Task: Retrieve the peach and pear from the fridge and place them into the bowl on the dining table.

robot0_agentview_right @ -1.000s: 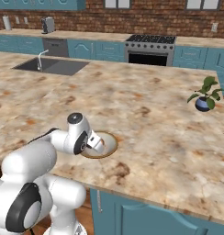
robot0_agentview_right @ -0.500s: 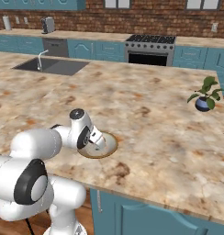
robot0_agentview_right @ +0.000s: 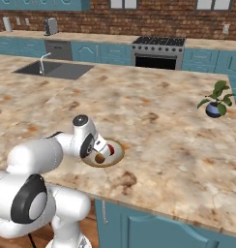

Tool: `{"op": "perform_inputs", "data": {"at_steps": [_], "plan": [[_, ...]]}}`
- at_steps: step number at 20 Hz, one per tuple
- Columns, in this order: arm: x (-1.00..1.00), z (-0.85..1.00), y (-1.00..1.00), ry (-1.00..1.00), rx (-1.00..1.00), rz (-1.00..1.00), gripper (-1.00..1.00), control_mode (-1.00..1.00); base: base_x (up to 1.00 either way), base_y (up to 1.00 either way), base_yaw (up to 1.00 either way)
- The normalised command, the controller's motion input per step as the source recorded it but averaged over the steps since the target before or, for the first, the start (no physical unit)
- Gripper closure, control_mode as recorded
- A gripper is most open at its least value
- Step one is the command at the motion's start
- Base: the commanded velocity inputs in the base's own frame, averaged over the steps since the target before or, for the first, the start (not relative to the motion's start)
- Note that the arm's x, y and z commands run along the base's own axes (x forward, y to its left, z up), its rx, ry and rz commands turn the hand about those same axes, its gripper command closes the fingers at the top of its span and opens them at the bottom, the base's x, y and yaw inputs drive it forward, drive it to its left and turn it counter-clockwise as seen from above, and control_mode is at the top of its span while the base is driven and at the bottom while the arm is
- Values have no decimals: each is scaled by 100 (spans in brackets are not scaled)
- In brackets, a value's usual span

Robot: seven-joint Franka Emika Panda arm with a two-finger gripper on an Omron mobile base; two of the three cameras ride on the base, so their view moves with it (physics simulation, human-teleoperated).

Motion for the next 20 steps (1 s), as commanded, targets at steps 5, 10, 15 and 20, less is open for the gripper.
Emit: {"op": "perform_inputs", "data": {"at_steps": [5, 10, 15, 20], "plan": [[-56, 69, -8, -3, 6, -1, -100, -100, 0, 0, 0], [-96, 68, -9, -13, 4, 0, -100, -100, 0, 0, 0], [-100, 33, -19, -12, 4, 0, -100, -100, 0, 0, 0], [-100, 39, -29, -17, 5, 0, -100, -100, 0, 0, 0]]}}
